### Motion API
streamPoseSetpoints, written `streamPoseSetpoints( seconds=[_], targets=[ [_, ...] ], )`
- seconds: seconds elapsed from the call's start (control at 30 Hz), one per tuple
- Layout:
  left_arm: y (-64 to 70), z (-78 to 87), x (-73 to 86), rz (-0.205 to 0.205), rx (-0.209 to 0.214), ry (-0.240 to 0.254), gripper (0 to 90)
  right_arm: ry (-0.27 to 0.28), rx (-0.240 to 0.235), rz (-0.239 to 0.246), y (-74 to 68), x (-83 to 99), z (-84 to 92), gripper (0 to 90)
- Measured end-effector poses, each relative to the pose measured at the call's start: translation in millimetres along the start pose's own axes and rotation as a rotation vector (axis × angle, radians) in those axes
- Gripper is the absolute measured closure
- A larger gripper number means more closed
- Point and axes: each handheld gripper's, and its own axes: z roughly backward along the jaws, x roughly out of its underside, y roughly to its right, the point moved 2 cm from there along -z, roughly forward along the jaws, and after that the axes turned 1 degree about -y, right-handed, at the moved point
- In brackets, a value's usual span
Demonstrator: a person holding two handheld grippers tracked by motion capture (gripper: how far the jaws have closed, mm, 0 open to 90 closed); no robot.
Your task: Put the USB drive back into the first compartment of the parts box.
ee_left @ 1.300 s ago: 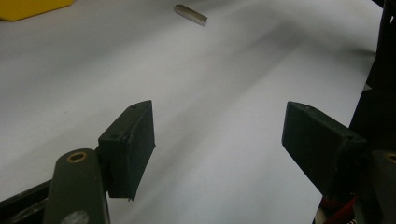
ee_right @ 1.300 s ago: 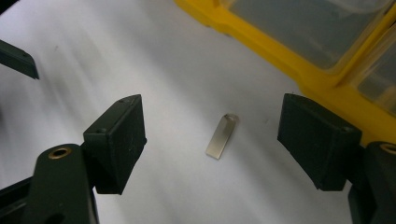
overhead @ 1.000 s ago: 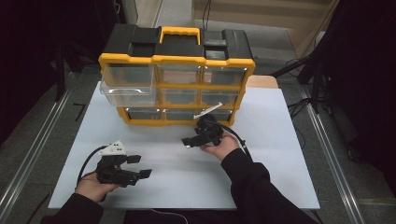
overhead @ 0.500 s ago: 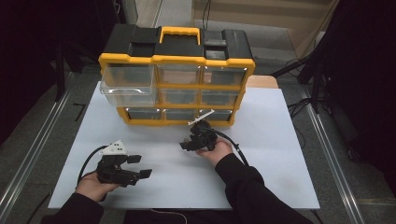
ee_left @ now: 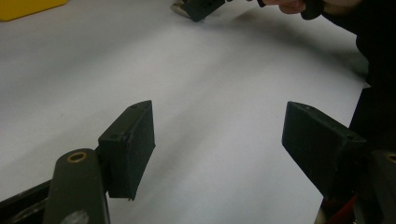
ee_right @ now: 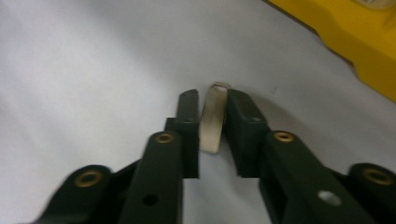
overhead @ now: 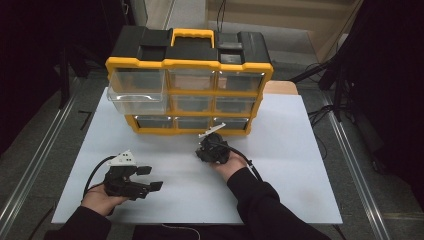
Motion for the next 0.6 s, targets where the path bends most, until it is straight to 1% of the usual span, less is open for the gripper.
streamPoseSetpoints(
  seconds=[0.07,0.2,0.33,0.37,0.4,0.43,0.47,0.5,0.57,0.6],
  targets=[
    [0.2,0.0,-0.1,-0.001,-0.001,-0.003,26.8,-0.003,0.009,0.025,1.3,0.7,0.1,76.3],
    [0.7,-0.1,-0.1,-0.004,0.001,-0.003,26.7,0.003,-0.044,0.004,6.5,1.2,0.3,76.6],
    [0.0,0.2,0.0,0.0,0.004,-0.002,26.8,0.001,-0.069,0.033,9.8,1.8,1.3,76.6],
    [0.0,0.1,-0.1,0.001,0.005,0.0,26.8,-0.01,-0.073,0.047,11.5,2.0,2.2,76.7],
    [0.2,-0.4,-0.5,-0.001,0.005,-0.002,26.8,-0.021,-0.084,0.044,12.0,1.7,3.1,76.8],
    [0.6,-0.8,-1.0,-0.002,0.001,-0.007,26.8,-0.025,-0.1,0.027,11.6,1.0,3.8,76.8],
    [0.8,-1.6,-1.4,-0.003,0.007,-0.006,26.8,-0.034,-0.117,0.029,12.4,1.3,4.9,76.8],
    [1.0,-2.1,-1.7,-0.007,0.006,-0.007,26.8,-0.033,-0.121,0.028,13.7,1.4,5.7,76.8],
    [1.5,-2.9,-1.9,-0.009,0.011,-0.011,26.8,-0.037,-0.155,0.039,16.3,1.6,8.5,76.8],
    [1.7,-3.2,-2.0,-0.007,0.014,-0.013,26.7,-0.035,-0.171,0.031,16.4,1.3,10.2,76.8]
  ],
)
